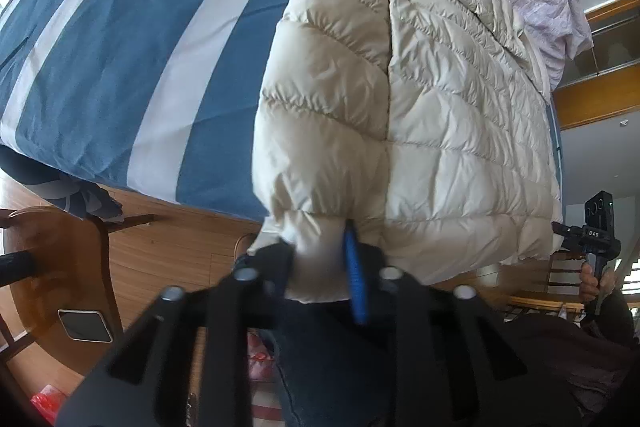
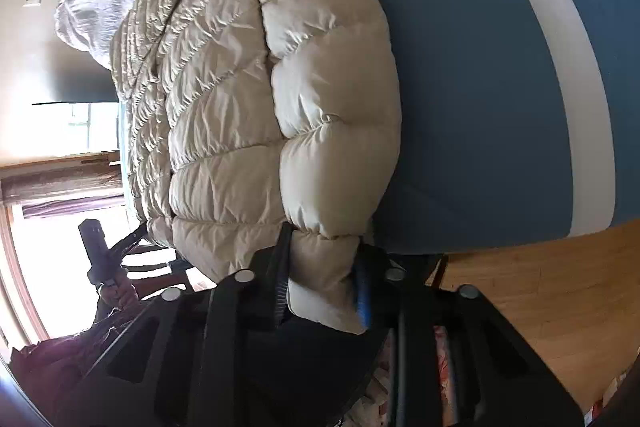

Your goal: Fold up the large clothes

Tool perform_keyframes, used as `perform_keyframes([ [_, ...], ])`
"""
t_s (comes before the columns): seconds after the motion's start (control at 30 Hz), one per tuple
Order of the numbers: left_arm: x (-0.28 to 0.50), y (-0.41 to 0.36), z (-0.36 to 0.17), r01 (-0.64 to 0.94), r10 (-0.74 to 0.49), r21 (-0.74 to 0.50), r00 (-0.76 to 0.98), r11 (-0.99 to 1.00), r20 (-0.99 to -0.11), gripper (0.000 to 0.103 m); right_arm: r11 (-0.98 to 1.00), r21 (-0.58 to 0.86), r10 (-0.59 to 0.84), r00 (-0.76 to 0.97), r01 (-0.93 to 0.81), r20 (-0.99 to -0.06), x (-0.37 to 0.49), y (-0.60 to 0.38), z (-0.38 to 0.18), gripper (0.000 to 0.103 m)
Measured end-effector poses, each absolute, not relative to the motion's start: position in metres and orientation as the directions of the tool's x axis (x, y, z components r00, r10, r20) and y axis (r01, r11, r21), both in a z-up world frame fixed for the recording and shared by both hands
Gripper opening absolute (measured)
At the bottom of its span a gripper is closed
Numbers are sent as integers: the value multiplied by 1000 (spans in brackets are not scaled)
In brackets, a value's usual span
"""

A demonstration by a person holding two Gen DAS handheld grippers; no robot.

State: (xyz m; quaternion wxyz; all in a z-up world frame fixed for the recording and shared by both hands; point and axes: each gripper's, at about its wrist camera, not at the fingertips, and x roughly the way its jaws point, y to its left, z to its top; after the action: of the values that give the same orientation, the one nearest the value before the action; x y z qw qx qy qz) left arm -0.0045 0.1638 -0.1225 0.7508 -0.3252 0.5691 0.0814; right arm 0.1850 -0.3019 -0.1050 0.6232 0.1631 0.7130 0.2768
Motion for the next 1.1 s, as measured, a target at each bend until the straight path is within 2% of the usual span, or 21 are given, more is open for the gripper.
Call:
perform_keyframes([
  [0.07,-5,165,-117,-498,-248,-404,349,768,-903,9,789,600,581,-156,-134,-799,187,-302,-100,16],
  [0.17,-3,166,-101,-488,-231,-400,370,776,-900,5,770,612,602,-110,-181,-791,192,-300,-81,13],
  [0.53,39,191,-36,-460,-87,-347,497,817,-863,5,766,568,610,59,-301,-790,232,-292,-29,11],
  [0.97,132,223,-1,-490,52,-275,555,827,-830,5,861,373,477,292,-345,-829,293,-244,7,11],
  [1.1,157,231,5,-502,78,-263,561,824,-824,5,870,364,466,312,-333,-828,316,-228,8,11],
])
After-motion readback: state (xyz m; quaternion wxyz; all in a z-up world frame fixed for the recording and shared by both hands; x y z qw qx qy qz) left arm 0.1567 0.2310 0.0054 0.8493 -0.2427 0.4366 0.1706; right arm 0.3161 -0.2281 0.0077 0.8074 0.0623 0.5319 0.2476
